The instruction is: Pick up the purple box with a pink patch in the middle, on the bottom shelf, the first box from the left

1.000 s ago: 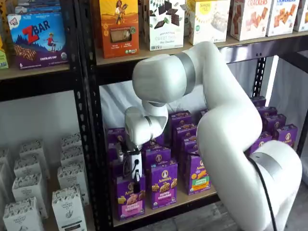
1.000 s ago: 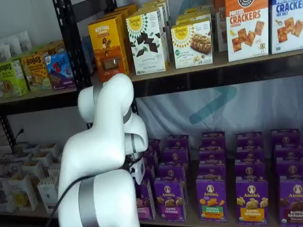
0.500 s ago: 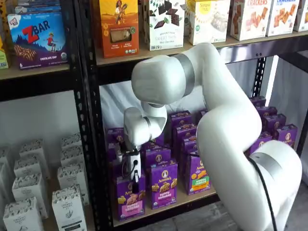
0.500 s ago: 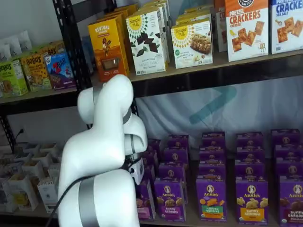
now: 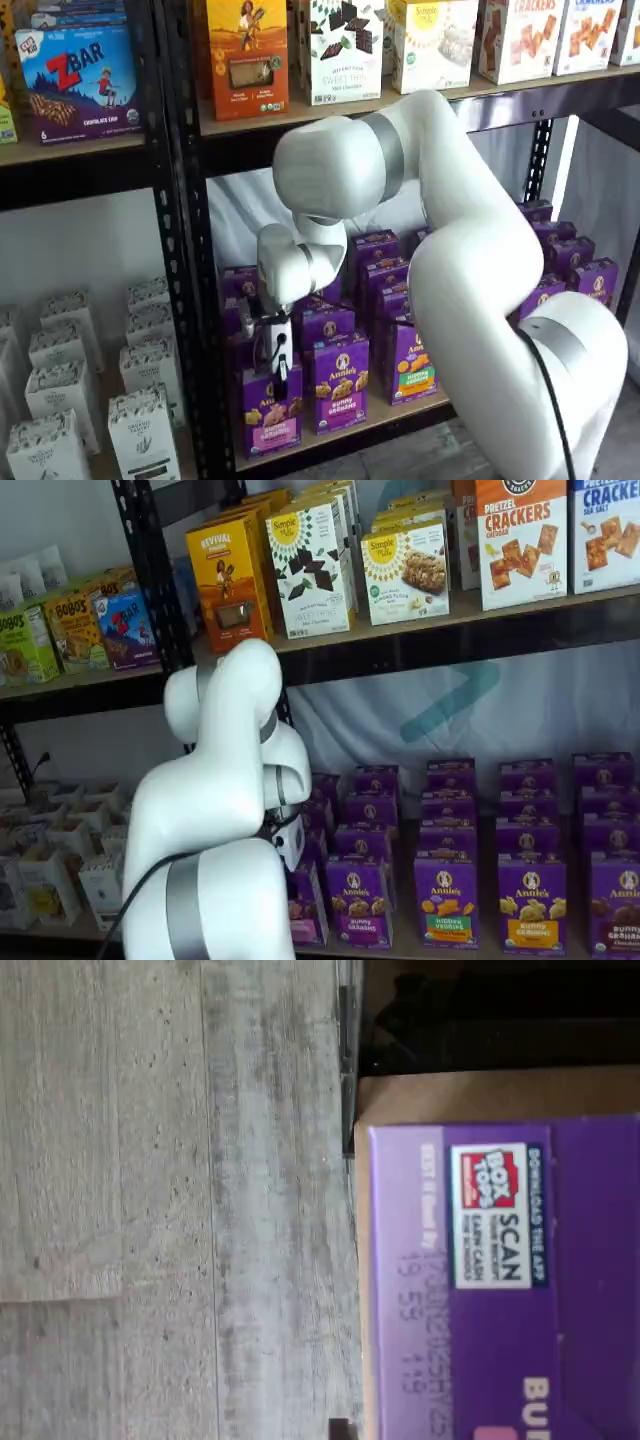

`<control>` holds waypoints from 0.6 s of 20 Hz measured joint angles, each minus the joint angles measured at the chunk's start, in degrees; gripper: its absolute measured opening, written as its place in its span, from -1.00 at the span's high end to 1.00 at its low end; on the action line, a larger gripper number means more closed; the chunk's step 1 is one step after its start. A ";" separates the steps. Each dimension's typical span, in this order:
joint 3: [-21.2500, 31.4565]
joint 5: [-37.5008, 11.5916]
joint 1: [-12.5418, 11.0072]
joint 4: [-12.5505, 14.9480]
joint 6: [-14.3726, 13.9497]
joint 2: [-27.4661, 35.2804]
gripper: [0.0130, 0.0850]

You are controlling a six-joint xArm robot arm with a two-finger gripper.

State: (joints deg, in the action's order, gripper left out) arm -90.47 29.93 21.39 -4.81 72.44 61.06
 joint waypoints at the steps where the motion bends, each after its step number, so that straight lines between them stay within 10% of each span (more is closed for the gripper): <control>1: -0.12 0.15 -0.03 -0.13 0.14 0.06 0.00; 7: -0.31 0.66 -0.23 -0.77 0.86 0.06 0.44; 12: 0.63 -0.33 -0.48 -1.07 1.41 -0.49 0.44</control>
State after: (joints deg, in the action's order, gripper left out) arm -89.84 29.60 20.91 -5.88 73.85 60.57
